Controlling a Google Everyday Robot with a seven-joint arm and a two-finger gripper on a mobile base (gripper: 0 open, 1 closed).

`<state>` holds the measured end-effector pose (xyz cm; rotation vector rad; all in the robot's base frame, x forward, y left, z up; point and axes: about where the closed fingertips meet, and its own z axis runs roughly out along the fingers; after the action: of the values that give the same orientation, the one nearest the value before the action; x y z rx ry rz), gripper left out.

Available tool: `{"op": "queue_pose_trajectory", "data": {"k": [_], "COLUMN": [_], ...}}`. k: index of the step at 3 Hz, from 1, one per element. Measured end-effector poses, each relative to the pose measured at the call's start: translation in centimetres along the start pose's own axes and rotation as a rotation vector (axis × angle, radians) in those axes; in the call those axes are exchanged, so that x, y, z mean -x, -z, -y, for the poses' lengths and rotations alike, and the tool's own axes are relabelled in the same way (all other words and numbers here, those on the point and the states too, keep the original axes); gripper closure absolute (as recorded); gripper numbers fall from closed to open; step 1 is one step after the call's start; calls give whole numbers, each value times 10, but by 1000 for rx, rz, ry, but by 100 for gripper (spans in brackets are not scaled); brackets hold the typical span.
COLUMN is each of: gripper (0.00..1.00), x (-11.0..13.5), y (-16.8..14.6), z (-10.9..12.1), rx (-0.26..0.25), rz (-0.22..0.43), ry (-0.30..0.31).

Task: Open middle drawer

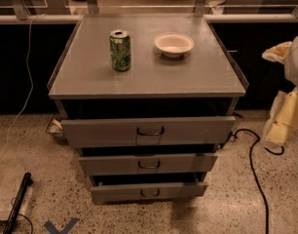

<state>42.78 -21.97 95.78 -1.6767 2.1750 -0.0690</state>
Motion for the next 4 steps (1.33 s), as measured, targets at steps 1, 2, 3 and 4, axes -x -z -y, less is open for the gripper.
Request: {"op": "queue_pose_trajectory", "data": {"k": [1, 2, 3, 4], "gripper": [0, 0, 0, 0], "x": [-13, -20, -27, -27], "y": [-26, -43, -91, -91], "z": [-28, -45, -64, -64], "rx": [-39, -44, 14, 14], "rz": [129, 196, 229, 229], "ry": [15, 28, 21, 21]}}
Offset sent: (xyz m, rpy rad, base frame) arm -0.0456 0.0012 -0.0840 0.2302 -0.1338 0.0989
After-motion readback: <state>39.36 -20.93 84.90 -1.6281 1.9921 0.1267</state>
